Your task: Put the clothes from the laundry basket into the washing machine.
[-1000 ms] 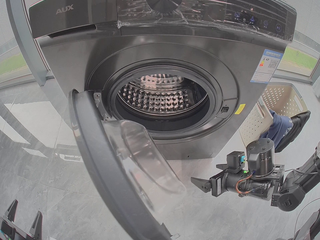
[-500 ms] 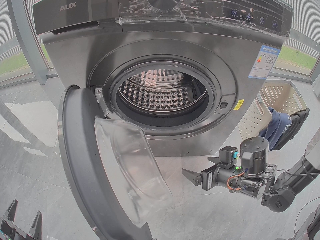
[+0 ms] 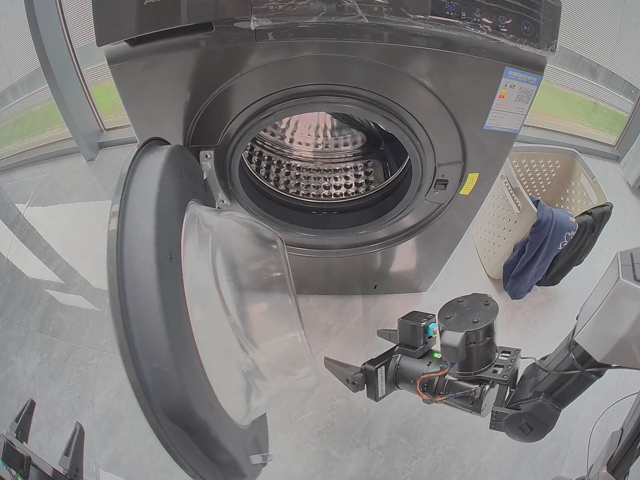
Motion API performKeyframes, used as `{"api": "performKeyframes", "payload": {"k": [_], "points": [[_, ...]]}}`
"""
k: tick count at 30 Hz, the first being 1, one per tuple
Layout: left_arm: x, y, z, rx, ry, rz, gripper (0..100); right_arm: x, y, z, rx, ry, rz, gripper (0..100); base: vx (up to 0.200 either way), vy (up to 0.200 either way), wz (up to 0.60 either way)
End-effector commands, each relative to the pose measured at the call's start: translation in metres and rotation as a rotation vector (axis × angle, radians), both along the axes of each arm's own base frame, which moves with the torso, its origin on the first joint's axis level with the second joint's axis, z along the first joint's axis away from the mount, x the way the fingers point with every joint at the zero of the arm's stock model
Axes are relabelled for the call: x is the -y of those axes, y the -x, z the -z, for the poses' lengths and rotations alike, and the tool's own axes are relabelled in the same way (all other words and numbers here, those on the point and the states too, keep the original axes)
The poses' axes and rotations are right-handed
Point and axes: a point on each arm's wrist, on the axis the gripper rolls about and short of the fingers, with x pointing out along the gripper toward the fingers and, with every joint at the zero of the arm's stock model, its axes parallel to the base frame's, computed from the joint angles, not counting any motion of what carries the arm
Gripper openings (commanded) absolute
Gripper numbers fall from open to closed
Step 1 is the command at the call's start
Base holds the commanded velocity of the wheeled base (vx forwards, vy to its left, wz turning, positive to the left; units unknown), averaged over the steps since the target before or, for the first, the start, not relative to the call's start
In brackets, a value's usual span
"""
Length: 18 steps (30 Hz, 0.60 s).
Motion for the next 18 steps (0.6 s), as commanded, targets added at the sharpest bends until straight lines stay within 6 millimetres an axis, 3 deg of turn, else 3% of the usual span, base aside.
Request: {"api": "performKeyframes", "payload": {"k": [1, 7, 11, 18], "points": [[0.000, 0.000, 0.004, -0.003, 0.001, 0.001, 100, -0.003, 0.002, -0.001, 0.000, -0.008, -0.007, 100, 0.000, 0.000, 0.00], [0.000, 0.000, 0.004, -0.001, 0.001, 0.001, 100, -0.007, -0.006, -0.006, 0.021, -0.030, 0.001, 100, 0.000, 0.000, 0.00], [0.000, 0.000, 0.004, -0.003, -0.001, 0.001, 100, -0.016, -0.015, 0.002, 0.016, -0.024, 0.001, 100, 0.000, 0.000, 0.00], [0.000, 0.000, 0.004, -0.001, 0.001, 0.001, 100, -0.033, -0.027, 0.007, 0.029, -0.040, -0.011, 100, -0.171, 0.000, 0.00]]}}
